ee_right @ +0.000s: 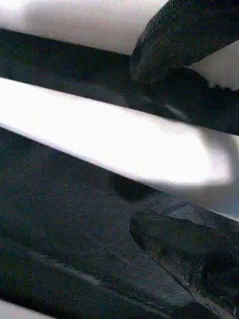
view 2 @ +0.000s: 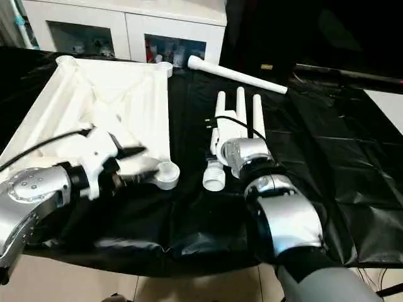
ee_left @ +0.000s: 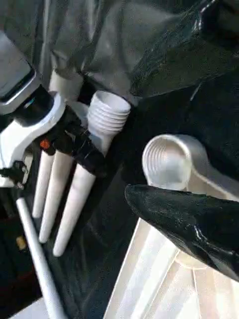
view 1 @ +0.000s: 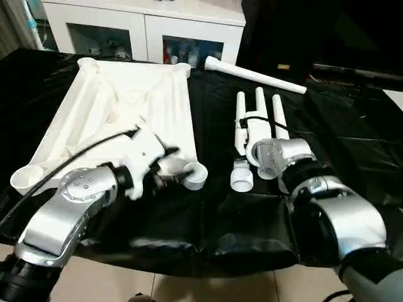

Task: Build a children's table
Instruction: Pick table leg

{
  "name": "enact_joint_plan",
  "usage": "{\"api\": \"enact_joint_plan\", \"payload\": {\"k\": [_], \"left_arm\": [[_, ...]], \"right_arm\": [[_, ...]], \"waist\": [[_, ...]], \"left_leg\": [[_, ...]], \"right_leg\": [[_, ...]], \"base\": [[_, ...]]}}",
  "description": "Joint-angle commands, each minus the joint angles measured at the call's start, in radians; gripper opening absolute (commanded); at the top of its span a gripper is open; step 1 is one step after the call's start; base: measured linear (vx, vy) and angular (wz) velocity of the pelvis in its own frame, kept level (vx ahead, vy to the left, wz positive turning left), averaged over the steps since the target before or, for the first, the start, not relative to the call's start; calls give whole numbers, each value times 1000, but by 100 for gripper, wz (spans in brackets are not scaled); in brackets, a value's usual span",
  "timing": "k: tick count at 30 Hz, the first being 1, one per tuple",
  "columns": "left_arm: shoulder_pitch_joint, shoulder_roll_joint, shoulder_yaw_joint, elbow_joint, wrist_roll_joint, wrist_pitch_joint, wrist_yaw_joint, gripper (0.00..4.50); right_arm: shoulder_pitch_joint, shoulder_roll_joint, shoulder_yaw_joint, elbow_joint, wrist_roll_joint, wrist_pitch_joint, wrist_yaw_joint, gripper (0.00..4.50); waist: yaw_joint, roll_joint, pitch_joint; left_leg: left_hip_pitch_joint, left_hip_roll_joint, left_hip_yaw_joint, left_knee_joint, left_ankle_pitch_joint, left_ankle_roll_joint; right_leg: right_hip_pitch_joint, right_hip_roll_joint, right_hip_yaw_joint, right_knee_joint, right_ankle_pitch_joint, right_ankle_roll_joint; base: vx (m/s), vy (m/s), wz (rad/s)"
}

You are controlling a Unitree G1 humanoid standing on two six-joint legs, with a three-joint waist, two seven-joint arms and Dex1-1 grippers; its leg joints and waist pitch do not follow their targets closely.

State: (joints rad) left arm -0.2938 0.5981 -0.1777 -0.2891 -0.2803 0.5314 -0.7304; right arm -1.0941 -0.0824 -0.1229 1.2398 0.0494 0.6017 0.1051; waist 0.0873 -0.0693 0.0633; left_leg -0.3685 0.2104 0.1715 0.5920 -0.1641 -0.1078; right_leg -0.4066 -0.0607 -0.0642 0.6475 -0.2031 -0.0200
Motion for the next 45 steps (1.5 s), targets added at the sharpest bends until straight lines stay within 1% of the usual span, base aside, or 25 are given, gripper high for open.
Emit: {"api": "enact_joint_plan", "payload": {"k": [1,6,7,8,14,15,16,17,19,22,24,28,29,30,31,32,34,35,36,37,39,41,43,44,45], "left_arm": [[-7,7,-9,-12,11,10,-7,313],[-25,13,-12,-37,2,46,-7,313],[-26,13,-12,-40,0,48,-8,313],[-26,15,-10,-43,-1,50,-11,313],[-16,19,-13,-31,12,39,-18,313],[-18,17,-15,-33,13,44,-17,313],[-26,13,-15,-38,9,58,-17,313],[-26,13,-15,-38,9,58,-17,313],[-31,16,-13,-40,5,63,-21,313],[-23,27,-12,-26,20,48,-22,313],[-22,28,-12,-22,23,45,-21,313],[-27,21,-8,-21,24,47,-13,313],[-34,16,-6,-24,21,52,-12,313],[-37,10,-2,-23,19,51,-7,313],[-39,1,9,-15,27,34,10,313],[-39,1,9,-15,27,34,10,313],[-44,-21,34,14,53,0,59,313],[-57,-65,69,59,95,-75,150,313],[-63,-81,83,73,108,-101,184,313],[-71,-105,103,95,127,-139,233,341],[-99,-177,179,103,81,-21,333,348],[-108,-220,210,93,35,-20,349,359],[-137,-268,241,103,51,81,452,386],[-148,-283,245,115,66,80,485,390],[-171,-315,275,121,-6,154,473,390]], "right_arm": [[3,-12,-22,24,10,9,-11,407],[-4,-18,-37,49,20,-3,-6,371],[-5,-19,-37,50,20,-2,-6,354],[-6,-19,-37,53,21,-3,-5,354],[-4,-16,-46,62,16,-5,-8,293],[-3,-17,-50,64,17,-2,-7,283],[0,-17,-55,68,24,6,-1,283],[0,-17,-55,68,24,6,-1,276],[2,-17,-56,72,29,7,0,251],[3,-14,-64,73,33,5,-6,232],[5,-13,-67,73,35,5,-9,204],[12,-11,-84,74,47,6,-25,191],[12,-12,-90,74,49,4,-27,189],[12,-12,-95,73,53,0,-31,187],[9,-13,-112,70,68,-10,-42,186],[9,-13,-112,70,68,-10,-42,186],[-1,-16,-136,62,88,-21,-51,185],[-14,-20,-161,48,111,-44,-51,185],[-18,-21,-169,43,119,-49,-49,184],[-24,-23,-180,35,130,-58,-46,184],[-32,-31,-160,4,116,-79,-30,184],[-36,-38,-183,-56,145,-85,-9,184],[-22,-34,-216,-140,192,-107,30,184],[-5,-29,-210,-190,201,-127,73,184],[47,-17,-162,-315,199,-184,183,184]], "waist": [[-2,22,-70],[0,20,-71],[0,20,-71],[0,20,-71],[-1,17,-72],[-1,18,-72],[0,14,-71],[1,16,-72],[0,13,-72],[-1,12,-72],[-1,12,-71],[0,13,-72],[0,16,-72],[0,13,-73],[1,14,-73],[1,9,-73],[1,4,-73],[0,1,-72],[0,2,-72],[2,5,-76],[1,8,-77],[4,8,-78],[6,3,-80],[4,3,-80],[5,11,-79]], "left_leg": [[10,14,3,-64,-193,-68],[10,15,2,-64,-191,-71],[10,15,2,-64,-190,-70],[10,15,3,-64,-191,-70],[8,14,3,-62,-172,-64],[8,14,4,-62,-174,-64],[8,14,4,-63,-178,-64],[9,14,3,-63,-180,-64],[7,14,3,-63,-179,-64],[9,15,3,-63,-181,-65],[9,14,4,-63,-187,-65],[9,14,3,-63,-181,-67],[9,14,3,-63,-183,-68],[9,14,3,-62,-181,-67],[9,14,3,-63,-181,-68],[9,14,4,-62,-181,-67],[7,14,4,-62,-177,-64],[5,13,4,-62,-177,-59],[4,14,4,-62,-182,-59],[7,15,3,-61,-176,-57],[7,15,4,-58,-157,-60],[6,13,3,-56,-137,-43],[5,13,4,-54,-125,-31],[4,14,5,-54,-125,-26],[3,13,3,-54,-130,-14]], "right_leg": [[49,-64,51,-63,-107,-152],[49,-63,49,-62,-99,-156],[49,-63,49,-61,-97,-156],[49,-63,49,-62,-98,-156],[51,-63,49,-61,-88,-155],[50,-63,49,-61,-91,-155],[50,-63,49,-62,-98,-154],[50,-63,49,-62,-102,-154],[51,-63,49,-62,-109,-151],[49,-64,49,-63,-116,-148],[48,-63,49,-64,-124,-145],[49,-63,48,-62,-108,-148],[49,-63,48,-62,-102,-150],[49,-63,48,-62,-99,-151],[50,-63,48,-61,-99,-151],[50,-63,48,-62,-100,-151],[52,-63,48,-63,-103,-146],[53,-63,48,-65,-109,-138],[53,-63,49,-67,-113,-132],[54,-64,49,-66,-106,-127],[54,-62,47,-60,-65,-141],[55,-62,47,-57,-31,-154],[58,-60,47,-54,2,-158],[58,-59,48,-53,13,-158],[57,-59,46,-58,15,-155]], "base": [[0,0,0],[0,0,0],[0,0,0],[0,0,0],[0,0,0],[0,0,0],[0,0,0],[0,0,0],[0,0,0],[0,0,0],[0,0,0],[0,0,0],[0,0,0],[0,0,0],[0,0,0],[0,0,0],[0,0,0],[0,0,0],[0,0,0],[0,0,0],[0,0,0],[0,0,0],[0,0,0],[0,0,0],[0,0,0]]}}
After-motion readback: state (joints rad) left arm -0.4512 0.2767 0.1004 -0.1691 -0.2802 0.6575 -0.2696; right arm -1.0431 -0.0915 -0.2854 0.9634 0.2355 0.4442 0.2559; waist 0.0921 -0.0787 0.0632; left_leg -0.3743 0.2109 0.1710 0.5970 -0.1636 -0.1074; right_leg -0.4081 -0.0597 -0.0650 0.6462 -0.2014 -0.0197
